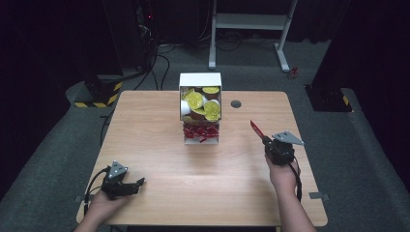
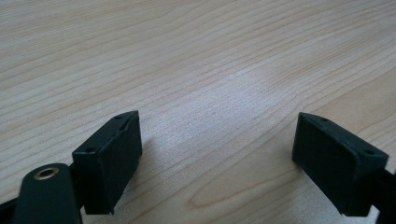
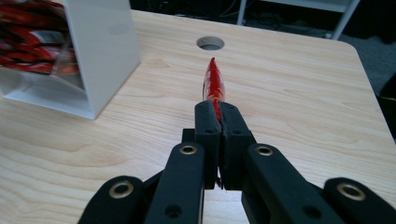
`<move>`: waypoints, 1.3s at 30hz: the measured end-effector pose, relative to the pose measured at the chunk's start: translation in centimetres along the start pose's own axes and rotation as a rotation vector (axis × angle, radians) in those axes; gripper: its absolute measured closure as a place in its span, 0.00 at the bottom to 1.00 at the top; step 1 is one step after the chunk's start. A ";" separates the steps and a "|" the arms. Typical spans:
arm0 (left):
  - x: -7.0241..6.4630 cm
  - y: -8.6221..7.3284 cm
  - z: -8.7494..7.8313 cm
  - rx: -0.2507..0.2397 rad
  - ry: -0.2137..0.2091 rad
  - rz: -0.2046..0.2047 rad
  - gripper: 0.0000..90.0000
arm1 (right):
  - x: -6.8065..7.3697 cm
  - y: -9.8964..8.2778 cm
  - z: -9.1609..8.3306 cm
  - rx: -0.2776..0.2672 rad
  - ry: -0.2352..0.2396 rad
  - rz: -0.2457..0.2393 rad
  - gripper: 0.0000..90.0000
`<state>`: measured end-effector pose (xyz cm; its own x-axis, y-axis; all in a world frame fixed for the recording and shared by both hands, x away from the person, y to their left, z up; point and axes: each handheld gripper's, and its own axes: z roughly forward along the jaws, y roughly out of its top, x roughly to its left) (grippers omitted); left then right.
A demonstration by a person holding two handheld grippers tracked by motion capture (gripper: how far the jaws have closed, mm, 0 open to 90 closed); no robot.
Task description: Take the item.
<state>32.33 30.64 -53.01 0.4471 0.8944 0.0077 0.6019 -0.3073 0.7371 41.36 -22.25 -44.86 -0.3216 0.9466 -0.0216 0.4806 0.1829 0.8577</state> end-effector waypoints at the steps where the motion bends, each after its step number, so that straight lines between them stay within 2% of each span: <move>1: 0.0 0.0 0.0 0.000 0.000 0.000 0.18 | 0.0 0.0 0.0 0.000 0.000 0.000 0.98; 11: 0.0 0.0 0.0 0.000 0.001 0.001 0.18 | -1.0 -0.5 2.0 0.052 -0.041 0.014 0.98; 22: 0.0 0.0 0.0 0.000 0.001 0.001 0.18 | -1.4 -0.9 3.1 0.084 -0.070 0.012 0.98; 26: 0.0 0.0 0.0 0.000 0.001 0.002 0.18 | -1.5 -1.1 3.5 0.094 -0.079 0.034 0.98; 28: 0.0 0.0 0.0 0.000 0.001 0.001 0.18 | -1.6 -1.1 3.7 0.096 -0.083 0.022 0.98; 36: 0.0 0.0 0.0 0.000 0.004 0.005 0.18 | -1.7 -1.3 4.3 0.114 -0.096 0.043 0.97; 39: 0.0 0.0 0.0 0.000 0.003 0.004 0.18 | -2.0 -1.5 4.8 0.136 -0.119 0.039 0.97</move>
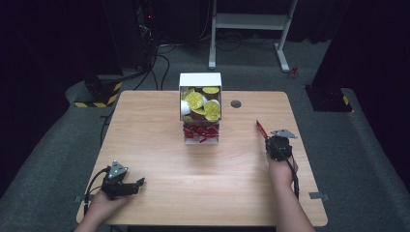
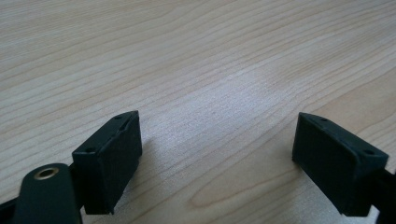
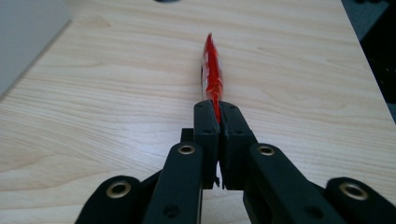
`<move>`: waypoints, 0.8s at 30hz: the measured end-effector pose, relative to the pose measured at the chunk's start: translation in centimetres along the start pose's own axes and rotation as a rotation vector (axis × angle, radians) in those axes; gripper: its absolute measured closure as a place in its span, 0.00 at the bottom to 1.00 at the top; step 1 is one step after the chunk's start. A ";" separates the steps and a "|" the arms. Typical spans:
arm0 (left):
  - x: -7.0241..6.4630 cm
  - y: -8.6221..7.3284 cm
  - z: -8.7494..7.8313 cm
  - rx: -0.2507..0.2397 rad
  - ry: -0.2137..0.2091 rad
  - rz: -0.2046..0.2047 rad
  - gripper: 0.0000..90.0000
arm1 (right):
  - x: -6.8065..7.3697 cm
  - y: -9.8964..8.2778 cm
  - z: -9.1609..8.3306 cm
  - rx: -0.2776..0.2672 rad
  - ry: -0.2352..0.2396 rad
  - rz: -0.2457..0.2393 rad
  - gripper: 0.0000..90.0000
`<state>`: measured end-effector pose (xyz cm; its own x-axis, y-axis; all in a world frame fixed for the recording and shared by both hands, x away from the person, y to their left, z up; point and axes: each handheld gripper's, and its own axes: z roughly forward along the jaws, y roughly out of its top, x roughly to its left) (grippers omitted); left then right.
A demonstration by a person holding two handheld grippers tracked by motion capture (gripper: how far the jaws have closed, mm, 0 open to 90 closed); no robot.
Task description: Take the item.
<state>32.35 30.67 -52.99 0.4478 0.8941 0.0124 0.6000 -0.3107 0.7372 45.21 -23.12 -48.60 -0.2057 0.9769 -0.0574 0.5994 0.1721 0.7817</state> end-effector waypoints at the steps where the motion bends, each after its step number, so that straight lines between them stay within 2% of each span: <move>1: 0.0 0.0 0.0 0.000 0.000 0.000 0.18 | 0.0 0.0 0.0 0.000 0.000 0.000 0.97; 3: 0.0 0.0 0.0 0.000 -0.001 0.000 0.18 | -0.1 -0.2 0.7 0.024 0.000 0.018 0.96; 8: 0.0 0.0 0.0 0.000 -0.001 -0.002 0.18 | -0.1 -0.4 1.3 0.045 0.004 0.011 0.96; 16: 0.0 0.0 0.0 0.000 -0.002 -0.003 0.18 | 0.8 -0.8 2.5 0.073 0.007 -0.006 0.94; 17: 0.0 0.0 0.0 0.000 -0.002 -0.003 0.18 | 1.0 -0.9 2.6 0.082 0.012 0.015 0.94; 21: 0.0 0.0 0.0 0.000 -0.003 -0.004 0.18 | 1.3 -0.9 2.8 0.079 0.022 0.005 0.90; 24: 0.0 0.0 0.0 0.000 -0.003 -0.004 0.18 | 1.5 -0.8 3.0 0.091 0.038 0.014 0.85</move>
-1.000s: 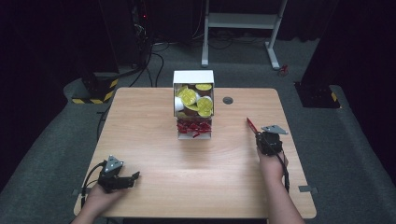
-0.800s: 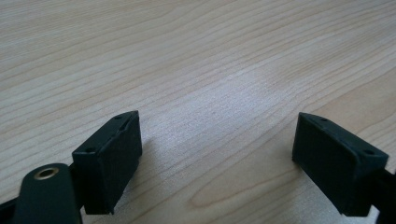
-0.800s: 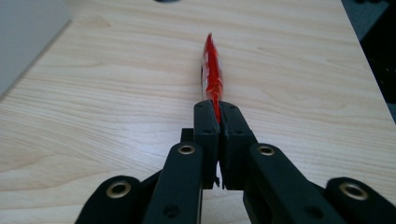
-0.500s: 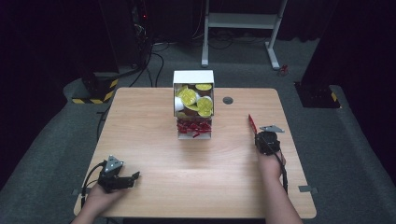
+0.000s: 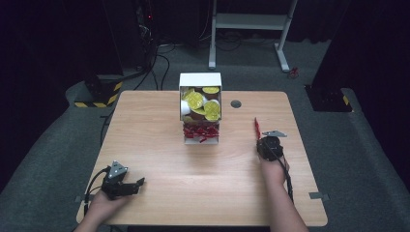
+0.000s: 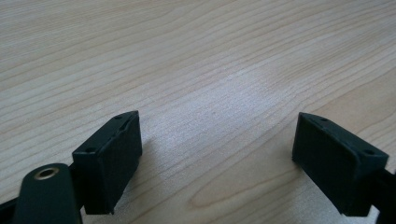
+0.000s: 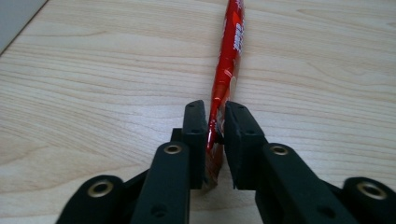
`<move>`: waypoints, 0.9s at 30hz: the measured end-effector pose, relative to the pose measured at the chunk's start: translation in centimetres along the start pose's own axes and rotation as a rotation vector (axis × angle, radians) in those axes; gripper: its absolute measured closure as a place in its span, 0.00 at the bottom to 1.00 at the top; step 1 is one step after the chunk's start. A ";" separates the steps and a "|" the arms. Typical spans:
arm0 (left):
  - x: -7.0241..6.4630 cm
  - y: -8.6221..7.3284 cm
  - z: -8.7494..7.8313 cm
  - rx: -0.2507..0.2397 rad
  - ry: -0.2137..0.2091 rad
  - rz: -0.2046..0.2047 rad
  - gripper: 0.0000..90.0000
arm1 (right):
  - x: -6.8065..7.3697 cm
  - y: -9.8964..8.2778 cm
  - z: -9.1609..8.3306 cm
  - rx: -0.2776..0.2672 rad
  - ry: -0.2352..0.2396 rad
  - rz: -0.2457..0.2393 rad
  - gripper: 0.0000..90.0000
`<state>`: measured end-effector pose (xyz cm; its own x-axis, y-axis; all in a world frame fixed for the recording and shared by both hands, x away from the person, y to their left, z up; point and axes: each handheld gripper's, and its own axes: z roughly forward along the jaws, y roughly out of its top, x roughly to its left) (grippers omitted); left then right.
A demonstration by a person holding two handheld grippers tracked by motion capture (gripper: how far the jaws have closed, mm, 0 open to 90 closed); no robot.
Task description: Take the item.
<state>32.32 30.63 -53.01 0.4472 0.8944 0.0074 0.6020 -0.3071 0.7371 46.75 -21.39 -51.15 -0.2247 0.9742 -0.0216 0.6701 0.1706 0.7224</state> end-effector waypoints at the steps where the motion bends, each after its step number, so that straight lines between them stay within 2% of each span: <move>1: 0.0 0.0 0.0 0.000 0.000 -0.002 0.18 | 0.0 0.1 0.0 0.002 0.011 0.007 0.82; 4: 0.0 0.0 0.0 0.002 -0.002 -0.003 0.18 | 0.6 0.6 -0.1 -0.008 0.038 0.019 0.78; 8: 0.0 0.0 0.0 0.002 0.000 -0.004 0.18 | 1.3 1.0 -0.7 -0.030 0.059 -0.002 0.76; 9: -0.1 0.0 0.0 0.001 0.000 -0.004 0.18 | 1.8 1.2 -1.1 -0.044 0.074 -0.022 0.72; 13: 0.0 0.0 0.0 0.002 0.000 -0.003 0.18 | 2.2 1.2 -1.6 -0.057 0.092 -0.025 0.68; 23: 0.0 0.0 0.0 0.000 0.000 -0.003 0.18 | 4.0 0.3 -3.8 -0.101 0.152 -0.058 0.53; 25: 0.0 0.0 0.0 0.000 0.000 -0.003 0.18 | 4.1 0.1 -4.1 -0.106 0.160 -0.053 0.52; 27: 0.0 0.0 0.0 0.000 0.000 -0.003 0.18 | 4.6 -0.3 -5.0 -0.133 0.174 -0.065 0.48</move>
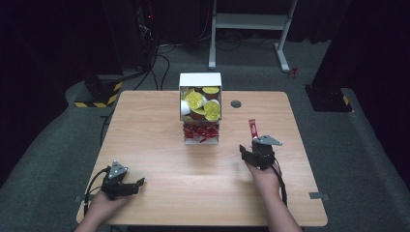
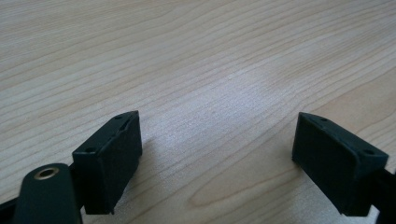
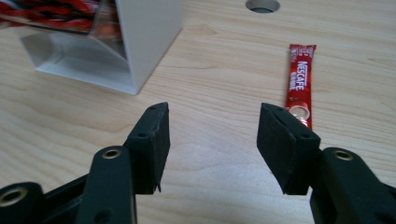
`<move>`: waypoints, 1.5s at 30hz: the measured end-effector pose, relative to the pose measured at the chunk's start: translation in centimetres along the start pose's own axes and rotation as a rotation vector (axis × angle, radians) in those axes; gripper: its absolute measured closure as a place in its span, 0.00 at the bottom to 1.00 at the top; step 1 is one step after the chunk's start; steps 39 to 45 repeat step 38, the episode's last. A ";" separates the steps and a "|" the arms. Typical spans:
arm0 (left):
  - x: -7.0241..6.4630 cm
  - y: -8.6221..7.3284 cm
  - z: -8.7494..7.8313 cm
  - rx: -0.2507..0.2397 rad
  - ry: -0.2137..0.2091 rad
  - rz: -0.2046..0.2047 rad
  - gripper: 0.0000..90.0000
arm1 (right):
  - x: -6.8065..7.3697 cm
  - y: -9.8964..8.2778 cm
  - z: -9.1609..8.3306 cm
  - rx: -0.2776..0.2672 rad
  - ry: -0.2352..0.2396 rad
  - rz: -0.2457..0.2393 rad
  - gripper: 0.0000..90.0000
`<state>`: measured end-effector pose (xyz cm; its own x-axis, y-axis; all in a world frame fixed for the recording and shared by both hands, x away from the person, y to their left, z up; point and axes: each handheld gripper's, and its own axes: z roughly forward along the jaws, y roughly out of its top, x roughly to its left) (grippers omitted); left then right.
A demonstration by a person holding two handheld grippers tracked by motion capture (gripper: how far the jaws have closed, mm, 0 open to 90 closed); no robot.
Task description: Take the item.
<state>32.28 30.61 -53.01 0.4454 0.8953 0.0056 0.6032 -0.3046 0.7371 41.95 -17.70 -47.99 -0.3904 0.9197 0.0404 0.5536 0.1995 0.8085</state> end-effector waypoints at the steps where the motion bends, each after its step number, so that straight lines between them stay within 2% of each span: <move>1: 0.0 0.0 0.0 0.000 0.000 0.000 0.18 | 0.2 -0.1 -0.2 -0.002 0.003 -0.003 0.47; 6: 0.0 0.0 0.0 0.000 0.000 0.001 0.18 | 1.0 -0.6 -1.2 -0.013 0.030 -0.011 0.42; 9: 0.0 0.0 0.0 0.000 0.000 0.000 0.18 | 1.6 -1.2 -1.9 -0.010 0.045 -0.036 0.38; 10: 0.0 0.0 0.0 0.000 0.000 0.000 0.18 | 1.8 -1.6 -2.1 -0.006 0.049 -0.050 0.37; 14: 0.0 0.0 0.0 0.000 0.000 0.000 0.18 | 2.2 -3.5 -2.7 0.028 0.063 -0.052 0.35; 15: 0.0 0.0 0.0 0.000 0.000 0.000 0.18 | 2.2 -3.5 -2.7 0.028 0.063 -0.052 0.35; 16: 0.0 0.0 0.0 0.000 0.000 0.000 0.18 | 2.1 -4.5 -3.1 0.047 0.057 -0.069 0.35; 18: 0.0 0.0 0.0 0.000 0.000 -0.001 0.18 | 2.0 -4.9 -3.3 0.051 0.051 -0.071 0.35; 19: 0.0 0.0 0.0 0.000 -0.001 -0.001 0.18 | 1.5 -6.1 -3.5 0.082 0.040 -0.070 0.33; 21: 0.0 0.0 0.0 0.002 0.000 0.000 0.18 | 1.4 -6.4 -3.5 0.097 0.034 -0.068 0.33; 23: 0.0 0.0 0.0 0.000 -0.001 -0.002 0.18 | 0.9 -7.7 -3.5 0.152 -0.002 -0.087 0.33; 24: 0.0 0.0 0.0 0.000 -0.001 -0.001 0.18 | 0.9 -7.7 -3.5 0.152 -0.002 -0.087 0.33; 25: 0.0 0.0 0.0 -0.004 0.000 -0.006 0.18 | 0.6 -8.1 -3.6 0.136 -0.001 -0.064 0.33; 45: -0.1 0.0 0.0 -0.004 0.005 -0.004 0.18 | 0.5 -8.0 -3.4 0.132 -0.008 -0.064 0.33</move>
